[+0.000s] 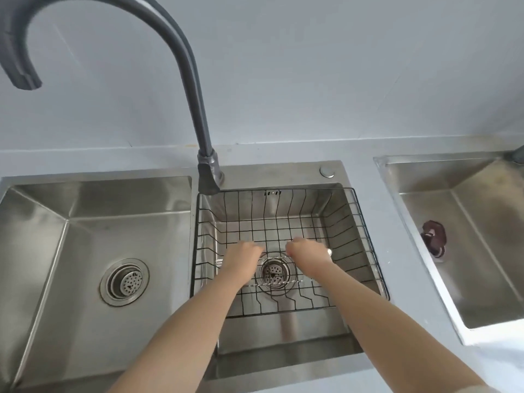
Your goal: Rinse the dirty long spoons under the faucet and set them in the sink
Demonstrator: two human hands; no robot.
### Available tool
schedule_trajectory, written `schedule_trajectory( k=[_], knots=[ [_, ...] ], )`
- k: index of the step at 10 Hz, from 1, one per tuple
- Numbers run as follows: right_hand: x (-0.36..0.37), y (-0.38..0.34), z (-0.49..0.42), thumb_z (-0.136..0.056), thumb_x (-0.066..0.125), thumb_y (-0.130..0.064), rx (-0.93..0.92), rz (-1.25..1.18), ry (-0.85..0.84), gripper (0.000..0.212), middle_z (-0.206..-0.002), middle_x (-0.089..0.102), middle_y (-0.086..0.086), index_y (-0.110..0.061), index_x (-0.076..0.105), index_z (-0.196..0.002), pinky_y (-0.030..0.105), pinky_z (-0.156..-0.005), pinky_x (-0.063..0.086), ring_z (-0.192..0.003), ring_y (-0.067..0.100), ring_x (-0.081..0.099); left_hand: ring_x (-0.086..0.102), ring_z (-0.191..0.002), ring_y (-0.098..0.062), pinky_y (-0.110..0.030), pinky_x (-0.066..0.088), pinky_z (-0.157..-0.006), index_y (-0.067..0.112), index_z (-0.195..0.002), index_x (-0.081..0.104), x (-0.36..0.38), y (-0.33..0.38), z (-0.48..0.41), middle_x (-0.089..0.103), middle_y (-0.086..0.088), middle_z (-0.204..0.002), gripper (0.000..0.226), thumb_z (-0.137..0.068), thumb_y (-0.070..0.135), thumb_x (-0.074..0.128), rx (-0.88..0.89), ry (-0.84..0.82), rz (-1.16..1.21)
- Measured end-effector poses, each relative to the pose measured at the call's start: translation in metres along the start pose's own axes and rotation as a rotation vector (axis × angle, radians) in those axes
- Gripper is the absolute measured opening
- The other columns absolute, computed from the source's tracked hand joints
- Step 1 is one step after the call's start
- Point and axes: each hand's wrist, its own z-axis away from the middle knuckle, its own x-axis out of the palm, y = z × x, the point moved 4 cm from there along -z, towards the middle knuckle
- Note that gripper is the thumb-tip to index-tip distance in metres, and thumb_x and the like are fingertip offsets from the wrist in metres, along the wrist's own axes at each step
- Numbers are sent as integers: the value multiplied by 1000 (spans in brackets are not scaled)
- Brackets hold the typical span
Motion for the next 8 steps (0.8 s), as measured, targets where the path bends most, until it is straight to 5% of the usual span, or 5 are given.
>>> schedule_trajectory(
  k=[1, 3, 6, 7, 8],
  knots=[
    [8, 1, -5, -84, 42, 11, -4, -9, -22, 30, -94, 40, 8, -8, 52, -106, 31, -68, 35, -85, 30, 51, 59, -101, -27, -34, 49, -80, 5, -105, 60, 8, 0, -7, 64, -12, -107, 26, -85, -7, 47, 0, -18, -20],
    [12, 2, -9, -84, 41, 13, 19, -27, -41, 40, -116, 52, 13, -6, 51, -118, 38, -80, 46, -107, 34, 57, 58, -105, -29, -36, 48, -81, 5, -111, 57, 19, -2, -15, 62, -11, -111, 35, -82, -10, 45, -26, -56, -45],
    [10, -1, 0, -84, 42, 12, 65, -53, 8, 41, -122, 51, 12, -6, 48, -120, 32, -70, 37, -108, 31, 55, 56, -104, -26, -34, 48, -81, 7, -116, 55, 13, -5, -1, 62, -9, -109, 31, -88, -3, 48, -6, 10, -18],
    [5, -4, 4, -89, 43, 3, 80, -84, 95, 36, -125, 50, 9, -8, 46, -123, 32, -76, 42, -115, 27, 48, 55, -106, -25, -35, 47, -84, 5, -114, 56, 2, -12, 10, 61, -8, -111, 24, -93, 8, 44, 27, 94, 24],
    [-4, -15, 11, -96, 41, -16, 85, -149, 196, 34, -134, 44, 7, -10, 41, -129, 34, -91, 44, -123, 25, 41, 66, -90, -25, -32, 57, -74, 5, -98, 67, -16, -25, 22, 69, -8, -95, 19, -80, 12, 67, 102, 343, 15]
  ],
)
